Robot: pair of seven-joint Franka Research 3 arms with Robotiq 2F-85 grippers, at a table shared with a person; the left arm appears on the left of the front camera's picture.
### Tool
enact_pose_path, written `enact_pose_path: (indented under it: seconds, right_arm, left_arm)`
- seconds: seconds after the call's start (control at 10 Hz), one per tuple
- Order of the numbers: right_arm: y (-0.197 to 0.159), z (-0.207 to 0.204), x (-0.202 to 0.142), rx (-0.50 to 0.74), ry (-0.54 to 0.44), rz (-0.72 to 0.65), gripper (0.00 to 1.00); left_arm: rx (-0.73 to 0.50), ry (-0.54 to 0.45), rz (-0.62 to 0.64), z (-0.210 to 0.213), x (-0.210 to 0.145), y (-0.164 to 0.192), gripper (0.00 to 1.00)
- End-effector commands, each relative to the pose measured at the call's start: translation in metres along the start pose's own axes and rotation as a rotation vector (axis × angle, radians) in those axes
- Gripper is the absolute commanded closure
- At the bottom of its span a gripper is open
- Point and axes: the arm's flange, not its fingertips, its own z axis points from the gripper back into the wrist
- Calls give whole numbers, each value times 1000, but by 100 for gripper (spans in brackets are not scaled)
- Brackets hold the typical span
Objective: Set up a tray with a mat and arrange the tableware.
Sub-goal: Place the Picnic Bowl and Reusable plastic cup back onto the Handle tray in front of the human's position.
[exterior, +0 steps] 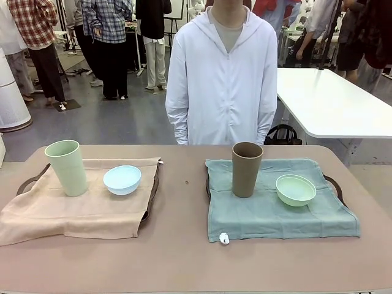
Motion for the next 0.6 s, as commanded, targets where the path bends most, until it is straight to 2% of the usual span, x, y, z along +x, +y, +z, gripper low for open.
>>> enact_pose_path:
  seconds: [0.0,0.5]
  right_arm:
    - [0,-1,-2,5,-1,4,15]
    - [0,-1,-2,5,-1,4,15]
  left_arm:
    - [-16,-4,-11,0,-1,1,0]
    - [-16,-4,-11,0,-1,1,0]
